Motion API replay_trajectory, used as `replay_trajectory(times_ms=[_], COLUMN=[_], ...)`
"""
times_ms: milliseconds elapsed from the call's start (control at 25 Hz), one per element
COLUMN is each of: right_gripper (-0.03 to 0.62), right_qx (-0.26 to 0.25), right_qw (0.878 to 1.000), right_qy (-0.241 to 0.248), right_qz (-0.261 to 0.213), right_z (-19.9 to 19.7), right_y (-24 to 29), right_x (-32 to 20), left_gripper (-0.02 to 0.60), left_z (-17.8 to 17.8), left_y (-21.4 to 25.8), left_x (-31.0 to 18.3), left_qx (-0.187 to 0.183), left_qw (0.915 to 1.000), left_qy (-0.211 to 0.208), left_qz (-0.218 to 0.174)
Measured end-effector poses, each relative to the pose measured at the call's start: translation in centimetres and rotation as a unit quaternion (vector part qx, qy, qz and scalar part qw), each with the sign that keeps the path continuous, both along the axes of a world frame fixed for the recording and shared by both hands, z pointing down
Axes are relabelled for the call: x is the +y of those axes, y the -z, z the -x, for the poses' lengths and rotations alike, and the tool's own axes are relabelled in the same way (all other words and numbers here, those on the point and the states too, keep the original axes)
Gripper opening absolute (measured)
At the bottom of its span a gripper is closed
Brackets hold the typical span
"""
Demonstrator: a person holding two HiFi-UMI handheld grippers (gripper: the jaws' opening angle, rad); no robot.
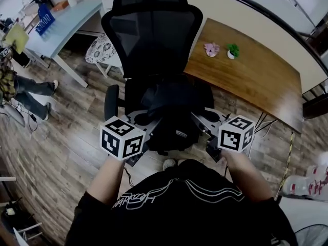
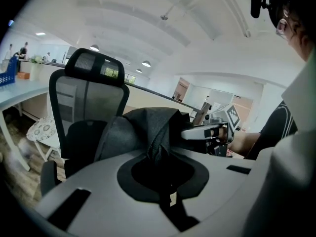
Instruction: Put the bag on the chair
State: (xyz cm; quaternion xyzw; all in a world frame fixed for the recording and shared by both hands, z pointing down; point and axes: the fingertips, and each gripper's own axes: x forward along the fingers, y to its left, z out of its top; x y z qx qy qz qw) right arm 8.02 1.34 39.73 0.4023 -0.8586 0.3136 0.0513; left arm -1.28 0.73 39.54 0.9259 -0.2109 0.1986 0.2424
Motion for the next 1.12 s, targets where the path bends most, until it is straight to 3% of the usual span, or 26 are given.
replay_trajectory(times_ms=[440,840,1120], right_gripper=[0.011,0.016,0.018], right_qx=[0.009,0.018,0.037], right_qw=[0.999,0.998,0.995], right_qy=[0.031,0.050,0.065], right_qz=[0.008,0.045,0.070], right_z=[0.7,1.5,2.2], right_y=[-0.6,-5.3,-8.1], right_x=[-10.1,-18.6,-23.8], left_gripper=[0.034,0.035,0.035], left_z=[0.7,1.7,2.5], left_y=[-0.5,-5.3,-8.1], left_x=[-9.4,-17.5,-22.8], left_qx=[-0.021,-0.045,-0.068], left_qw=[0.9983,0.9911,0.9889], left_qy=[0.053,0.109,0.120], left_qz=[0.010,0.062,0.054])
